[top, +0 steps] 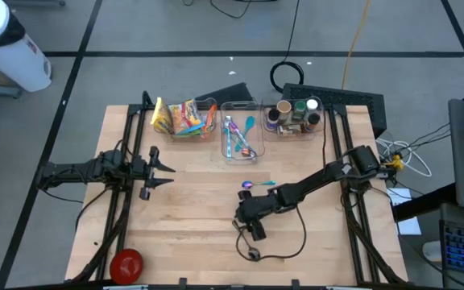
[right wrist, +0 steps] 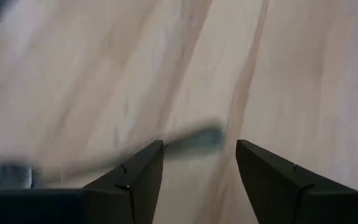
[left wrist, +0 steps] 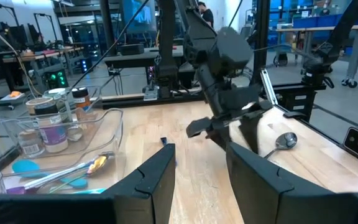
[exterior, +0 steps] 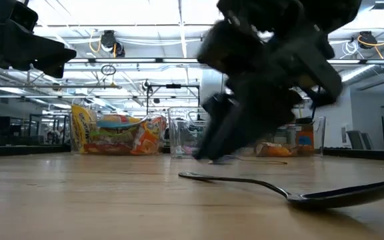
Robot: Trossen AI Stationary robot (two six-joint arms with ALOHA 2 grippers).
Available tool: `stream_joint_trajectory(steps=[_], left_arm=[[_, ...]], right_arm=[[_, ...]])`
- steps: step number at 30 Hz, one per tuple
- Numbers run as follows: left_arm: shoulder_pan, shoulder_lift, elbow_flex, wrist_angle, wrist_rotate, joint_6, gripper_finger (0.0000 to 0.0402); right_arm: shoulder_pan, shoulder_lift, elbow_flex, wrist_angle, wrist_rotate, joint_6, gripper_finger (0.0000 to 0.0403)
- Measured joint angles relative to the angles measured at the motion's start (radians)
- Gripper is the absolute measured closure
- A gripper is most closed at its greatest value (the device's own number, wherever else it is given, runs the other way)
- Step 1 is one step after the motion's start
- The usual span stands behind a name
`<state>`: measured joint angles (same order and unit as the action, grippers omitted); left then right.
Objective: Pick & Place Food Item
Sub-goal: Put the black spoon into the middle transparent bin
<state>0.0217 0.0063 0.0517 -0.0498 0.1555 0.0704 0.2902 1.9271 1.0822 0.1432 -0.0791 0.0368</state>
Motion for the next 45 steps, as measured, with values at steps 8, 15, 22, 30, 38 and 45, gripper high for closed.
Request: stream_joint_trajectory(steps=[8,15,22,30,38,45], left_arm=[[0.0,0.0,0.0,-0.002,0.0,0.0,0.0249],[0.0,0.0,0.0,0.0,0.0,0.0,0.0249],[0.0,0.0,0.0,0.0,0.001,0.0,0.0249],[0.0,0.0,0.0,0.0,0.0,0.0,0.0249],[0.0,0.0,0.0,0.0,0.0,0.0,0.0249],[0.0,0.0,0.0,0.0,0.0,0.0,0.0249]], right_arm=[[0.013,0.018,0.003,0.096,-0.084,0.101,0.0219],[0.011,0.061,0.003,0.117,-0.107,0.111,0.0232],[0.001,0.059,0.004,0.102,0.05,0.087,0.0239],[-0.023,0.005,0.002,-0.044,0.227,0.027,0.0239],[-0.009,-0.116,0.002,-0.124,0.405,-0.015,0.0242],[0.012,-0.155,0.003,-0.103,-0.1,0.241,0.0243]])
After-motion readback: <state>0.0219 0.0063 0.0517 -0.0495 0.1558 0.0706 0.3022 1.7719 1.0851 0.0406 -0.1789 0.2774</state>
